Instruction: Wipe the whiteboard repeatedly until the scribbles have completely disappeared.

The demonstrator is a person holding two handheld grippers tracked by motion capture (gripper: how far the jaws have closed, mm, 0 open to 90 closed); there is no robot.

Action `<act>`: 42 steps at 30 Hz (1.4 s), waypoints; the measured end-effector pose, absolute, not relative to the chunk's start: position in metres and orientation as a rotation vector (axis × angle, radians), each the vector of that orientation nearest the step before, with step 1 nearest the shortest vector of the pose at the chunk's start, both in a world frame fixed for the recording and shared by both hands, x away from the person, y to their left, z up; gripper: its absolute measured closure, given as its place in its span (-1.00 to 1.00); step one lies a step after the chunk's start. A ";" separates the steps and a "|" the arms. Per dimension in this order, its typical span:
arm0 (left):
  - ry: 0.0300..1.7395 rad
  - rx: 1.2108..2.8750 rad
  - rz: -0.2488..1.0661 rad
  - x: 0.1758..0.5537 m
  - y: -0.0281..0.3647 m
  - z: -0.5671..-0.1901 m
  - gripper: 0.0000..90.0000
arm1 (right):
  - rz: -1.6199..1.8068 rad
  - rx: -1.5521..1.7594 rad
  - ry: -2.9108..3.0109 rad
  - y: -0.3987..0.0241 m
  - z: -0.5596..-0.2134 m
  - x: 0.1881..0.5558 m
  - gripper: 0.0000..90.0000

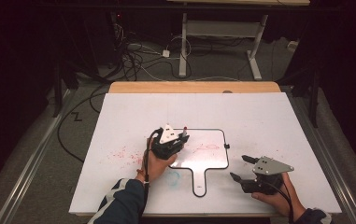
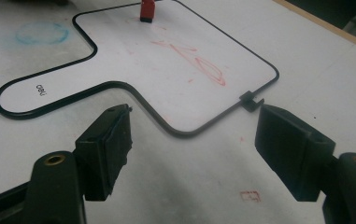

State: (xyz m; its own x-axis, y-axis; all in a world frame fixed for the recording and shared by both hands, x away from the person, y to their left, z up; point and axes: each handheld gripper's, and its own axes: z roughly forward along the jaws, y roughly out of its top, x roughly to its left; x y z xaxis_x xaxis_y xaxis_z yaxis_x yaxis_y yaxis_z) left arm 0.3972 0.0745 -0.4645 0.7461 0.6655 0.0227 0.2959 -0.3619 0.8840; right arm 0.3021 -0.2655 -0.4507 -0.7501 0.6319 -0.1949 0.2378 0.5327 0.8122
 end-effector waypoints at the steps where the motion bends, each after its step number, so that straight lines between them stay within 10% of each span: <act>1: 0.740 1.957 0.469 0.397 0.077 -0.464 0.75 | 1.118 0.702 2.303 -0.265 -0.451 0.302 -0.38; 33: 0.767 1.938 0.475 0.382 0.083 -0.467 0.75 | 1.095 0.689 2.327 -0.262 -0.452 0.302 -0.39; 42: 0.657 1.970 0.421 0.389 0.034 -0.464 0.75 | 1.094 0.697 2.336 -0.262 -0.453 0.301 -0.39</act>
